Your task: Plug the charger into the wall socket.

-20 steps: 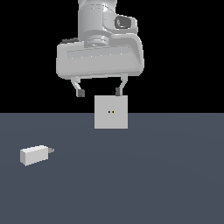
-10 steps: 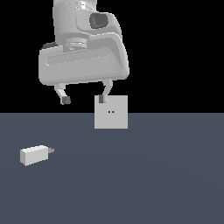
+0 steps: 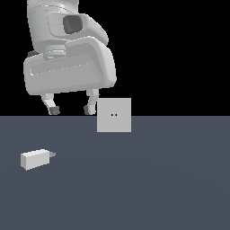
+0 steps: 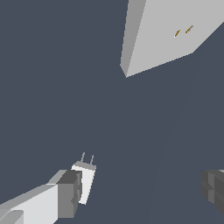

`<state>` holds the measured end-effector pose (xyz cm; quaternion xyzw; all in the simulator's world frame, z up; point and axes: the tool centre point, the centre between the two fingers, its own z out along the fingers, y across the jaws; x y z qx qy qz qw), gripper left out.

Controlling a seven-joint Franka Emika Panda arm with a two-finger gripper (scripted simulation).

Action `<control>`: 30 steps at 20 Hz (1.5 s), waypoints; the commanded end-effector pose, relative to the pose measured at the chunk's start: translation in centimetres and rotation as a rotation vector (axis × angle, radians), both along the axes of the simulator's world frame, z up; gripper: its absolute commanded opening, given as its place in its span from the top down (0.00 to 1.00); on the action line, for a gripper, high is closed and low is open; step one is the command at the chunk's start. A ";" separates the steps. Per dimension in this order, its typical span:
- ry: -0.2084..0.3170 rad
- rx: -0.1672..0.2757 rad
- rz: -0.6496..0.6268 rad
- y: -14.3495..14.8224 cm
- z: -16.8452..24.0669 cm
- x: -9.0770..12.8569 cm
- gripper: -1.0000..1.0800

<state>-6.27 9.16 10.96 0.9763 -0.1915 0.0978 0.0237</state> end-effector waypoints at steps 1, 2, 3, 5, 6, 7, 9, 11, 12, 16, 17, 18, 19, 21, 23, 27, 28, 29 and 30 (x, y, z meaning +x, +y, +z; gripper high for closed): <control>-0.014 -0.005 -0.024 0.7 -0.4 -0.2 0.04; -0.019 -0.007 -0.033 1.0 -0.6 -0.2 0.04; -0.024 -0.010 -0.043 1.2 -0.8 -0.3 0.04; -0.035 -0.014 -0.061 1.8 -1.1 -0.4 0.04; -0.040 -0.017 -0.070 2.0 -1.3 -0.4 0.04; -0.045 -0.019 -0.080 2.3 -1.5 -0.5 0.04; -0.056 -0.024 -0.099 2.8 -1.8 -0.5 0.04; -0.066 -0.029 -0.118 3.4 -2.2 -0.6 0.04; -0.072 -0.032 -0.128 3.7 -2.4 -0.6 0.04; -0.092 -0.042 -0.166 4.7 -3.1 -0.6 0.04; -0.097 -0.044 -0.174 5.0 -3.3 -0.6 0.04; -0.101 -0.046 -0.182 5.2 -3.5 -0.6 0.04; -0.105 -0.049 -0.190 5.4 -3.6 -0.6 0.04; -0.113 -0.052 -0.204 5.8 -3.9 -0.6 0.04; -0.119 -0.056 -0.216 6.1 -4.1 -0.6 0.04; -0.128 -0.060 -0.234 6.6 -4.5 -0.5 0.04; -0.129 -0.061 -0.237 6.7 -4.6 -0.5 0.04; -0.130 -0.062 -0.239 6.8 -4.6 -0.5 0.04; -0.131 -0.062 -0.241 6.8 -4.7 -0.5 0.04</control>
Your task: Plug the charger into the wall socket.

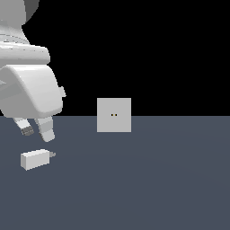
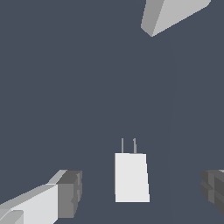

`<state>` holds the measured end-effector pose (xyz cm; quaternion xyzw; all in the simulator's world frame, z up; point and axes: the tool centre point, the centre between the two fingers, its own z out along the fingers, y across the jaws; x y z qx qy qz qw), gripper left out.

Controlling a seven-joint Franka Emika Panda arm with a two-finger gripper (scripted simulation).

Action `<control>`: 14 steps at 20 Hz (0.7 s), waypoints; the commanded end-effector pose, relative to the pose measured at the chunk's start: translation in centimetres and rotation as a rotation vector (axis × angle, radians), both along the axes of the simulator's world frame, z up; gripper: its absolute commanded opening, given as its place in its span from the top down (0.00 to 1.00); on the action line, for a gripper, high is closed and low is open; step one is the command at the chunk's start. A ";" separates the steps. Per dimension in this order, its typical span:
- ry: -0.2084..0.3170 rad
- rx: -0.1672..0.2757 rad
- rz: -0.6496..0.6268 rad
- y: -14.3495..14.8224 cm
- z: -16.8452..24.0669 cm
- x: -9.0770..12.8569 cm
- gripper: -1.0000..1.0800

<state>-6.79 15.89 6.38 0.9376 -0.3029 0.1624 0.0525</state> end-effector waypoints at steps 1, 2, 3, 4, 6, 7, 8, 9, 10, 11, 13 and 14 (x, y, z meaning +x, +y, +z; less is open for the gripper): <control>-0.003 -0.001 -0.006 0.1 -0.1 0.0 0.04; -0.003 -0.001 -0.006 0.1 -0.1 0.0 0.04; -0.002 -0.001 -0.003 0.1 -0.1 0.0 0.04; -0.002 -0.001 -0.003 0.1 -0.1 0.0 0.04; -0.002 -0.001 -0.003 0.1 -0.3 0.0 0.04; -0.002 -0.001 -0.003 0.1 -0.5 0.0 0.04; -0.002 -0.001 -0.004 0.1 -0.7 0.0 0.04; -0.002 -0.001 -0.004 0.1 -1.0 0.0 0.04; -0.002 -0.001 -0.005 0.1 -1.4 0.0 0.04; -0.001 -0.001 -0.005 0.1 -1.8 0.0 0.04; -0.001 -0.001 -0.006 0.1 -2.7 0.0 0.04; -0.001 -0.001 -0.007 0.1 -3.2 0.0 0.04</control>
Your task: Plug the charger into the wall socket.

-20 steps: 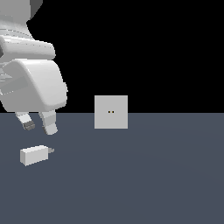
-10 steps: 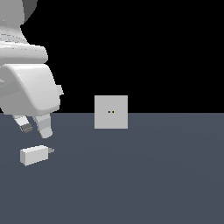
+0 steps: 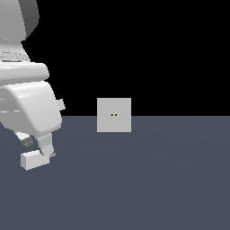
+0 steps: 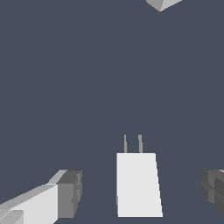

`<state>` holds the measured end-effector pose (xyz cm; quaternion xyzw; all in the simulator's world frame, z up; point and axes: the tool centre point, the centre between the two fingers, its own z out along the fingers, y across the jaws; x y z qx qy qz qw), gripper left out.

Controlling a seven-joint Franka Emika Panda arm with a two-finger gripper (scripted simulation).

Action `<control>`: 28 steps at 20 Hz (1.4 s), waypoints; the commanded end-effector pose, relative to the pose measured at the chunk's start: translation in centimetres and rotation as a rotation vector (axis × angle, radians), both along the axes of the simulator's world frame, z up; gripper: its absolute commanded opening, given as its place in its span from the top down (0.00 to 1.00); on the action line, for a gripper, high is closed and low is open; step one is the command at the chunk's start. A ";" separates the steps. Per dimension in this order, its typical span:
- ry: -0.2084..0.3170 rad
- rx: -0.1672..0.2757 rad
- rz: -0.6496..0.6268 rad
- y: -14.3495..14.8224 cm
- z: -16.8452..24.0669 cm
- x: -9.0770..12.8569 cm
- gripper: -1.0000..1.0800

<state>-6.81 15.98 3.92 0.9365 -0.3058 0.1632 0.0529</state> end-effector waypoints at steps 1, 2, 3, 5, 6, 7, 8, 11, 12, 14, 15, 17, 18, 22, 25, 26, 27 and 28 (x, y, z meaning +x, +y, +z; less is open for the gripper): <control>0.001 0.000 -0.001 0.0 -1.2 0.0 0.04; 0.000 0.000 -0.002 0.0 -1.5 0.0 0.04; 0.000 0.000 -0.002 0.0 -1.9 0.0 0.04; 0.000 -0.001 -0.002 0.0 -2.4 0.0 0.04; 0.000 -0.001 -0.002 0.0 -2.5 0.0 0.04; 0.000 -0.001 -0.003 0.0 -2.6 0.0 0.04; 0.000 -0.001 -0.003 0.0 -2.7 0.0 0.04; 0.000 -0.001 -0.003 0.0 -2.7 0.0 1.00; 0.000 -0.001 -0.003 0.0 -2.7 0.0 1.00; 0.000 -0.001 -0.003 0.0 -2.7 0.0 1.00; 0.000 -0.001 -0.003 0.0 -2.7 0.0 1.00; 0.000 -0.001 -0.003 0.0 -2.7 0.0 1.00; 0.000 -0.001 -0.003 0.0 -2.7 0.0 1.00; 0.000 -0.001 -0.001 0.0 -2.7 0.0 1.00; 0.000 -0.001 0.013 -0.4 -2.5 0.0 1.00; 0.000 -0.001 0.020 -0.6 -2.4 -0.1 1.00; -0.001 -0.001 0.028 -0.8 -2.3 -0.1 1.00; -0.001 -0.001 0.038 -1.0 -2.2 -0.1 1.00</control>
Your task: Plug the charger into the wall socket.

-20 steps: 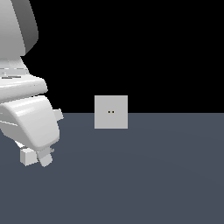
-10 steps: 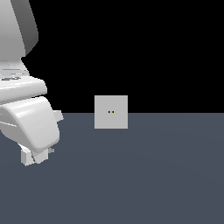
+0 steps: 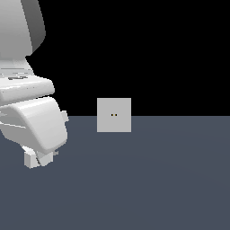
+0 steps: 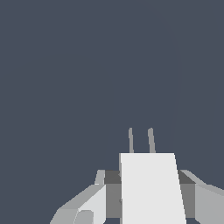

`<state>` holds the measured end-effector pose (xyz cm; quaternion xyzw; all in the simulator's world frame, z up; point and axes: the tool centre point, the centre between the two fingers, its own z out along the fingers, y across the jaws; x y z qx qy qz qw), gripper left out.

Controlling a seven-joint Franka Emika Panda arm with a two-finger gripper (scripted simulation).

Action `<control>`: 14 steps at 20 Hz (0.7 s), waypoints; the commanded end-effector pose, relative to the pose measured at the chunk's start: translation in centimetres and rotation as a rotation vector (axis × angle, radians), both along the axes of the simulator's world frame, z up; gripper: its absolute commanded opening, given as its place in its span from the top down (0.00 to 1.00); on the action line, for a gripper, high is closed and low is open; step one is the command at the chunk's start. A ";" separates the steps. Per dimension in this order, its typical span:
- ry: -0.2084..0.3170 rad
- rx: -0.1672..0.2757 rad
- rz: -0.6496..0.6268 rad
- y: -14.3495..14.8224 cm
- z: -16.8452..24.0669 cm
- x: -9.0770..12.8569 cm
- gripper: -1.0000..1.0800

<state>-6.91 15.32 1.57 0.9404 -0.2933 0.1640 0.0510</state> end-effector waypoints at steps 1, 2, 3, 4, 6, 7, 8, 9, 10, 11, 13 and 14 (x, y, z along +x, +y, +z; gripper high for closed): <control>-0.001 0.000 0.022 -0.6 0.3 -0.1 1.00; -0.001 0.000 0.034 -0.9 0.5 -0.1 1.00; -0.001 0.000 0.047 -1.2 0.7 -0.1 1.00; -0.001 0.000 0.061 -1.6 0.9 -0.2 1.00; -0.001 0.000 0.091 -2.4 1.3 -0.2 1.00; -0.002 0.000 0.108 -2.8 1.5 -0.2 1.00; -0.002 0.000 0.125 -3.3 1.8 -0.2 1.00; -0.002 0.000 0.143 -3.7 2.0 -0.2 1.00; -0.003 -0.001 0.161 -4.2 2.3 -0.2 1.00; -0.003 -0.001 0.179 -4.7 2.5 -0.1 1.00; -0.004 -0.001 0.216 -5.6 3.1 -0.1 1.00; -0.004 -0.002 0.234 -6.1 3.3 0.0 1.00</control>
